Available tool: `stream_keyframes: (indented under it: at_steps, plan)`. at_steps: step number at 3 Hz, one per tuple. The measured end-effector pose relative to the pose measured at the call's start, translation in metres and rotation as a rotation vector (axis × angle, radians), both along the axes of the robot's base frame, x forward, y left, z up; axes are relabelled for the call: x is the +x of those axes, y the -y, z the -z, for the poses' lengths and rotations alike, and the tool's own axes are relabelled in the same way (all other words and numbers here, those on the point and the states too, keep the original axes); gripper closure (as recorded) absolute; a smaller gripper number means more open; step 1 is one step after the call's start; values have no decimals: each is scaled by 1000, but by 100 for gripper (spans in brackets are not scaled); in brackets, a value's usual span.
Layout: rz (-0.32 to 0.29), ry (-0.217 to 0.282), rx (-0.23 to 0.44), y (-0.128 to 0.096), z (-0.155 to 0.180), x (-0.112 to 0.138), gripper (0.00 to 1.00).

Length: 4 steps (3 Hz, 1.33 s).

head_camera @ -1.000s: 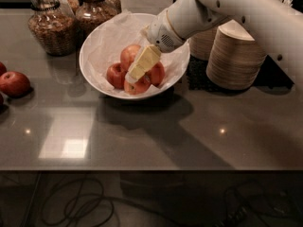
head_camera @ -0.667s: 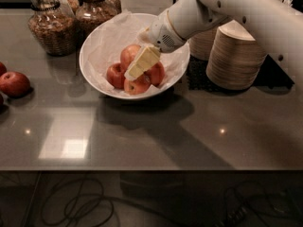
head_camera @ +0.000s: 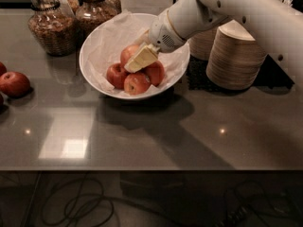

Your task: Pick apple from white bowl

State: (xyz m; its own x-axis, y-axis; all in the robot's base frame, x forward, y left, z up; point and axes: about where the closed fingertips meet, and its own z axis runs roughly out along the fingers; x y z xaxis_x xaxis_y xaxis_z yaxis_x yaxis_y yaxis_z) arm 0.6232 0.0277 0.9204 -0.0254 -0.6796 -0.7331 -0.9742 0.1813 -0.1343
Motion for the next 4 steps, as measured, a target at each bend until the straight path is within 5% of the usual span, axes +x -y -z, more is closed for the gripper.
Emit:
stream_keyframes:
  at_steps: [1, 2, 4]
  plan:
    - [0, 0, 0, 0, 0, 0, 89]
    - [-7, -7, 0, -1, -2, -3, 100]
    - [-85, 111, 40, -11, -80, -24, 100]
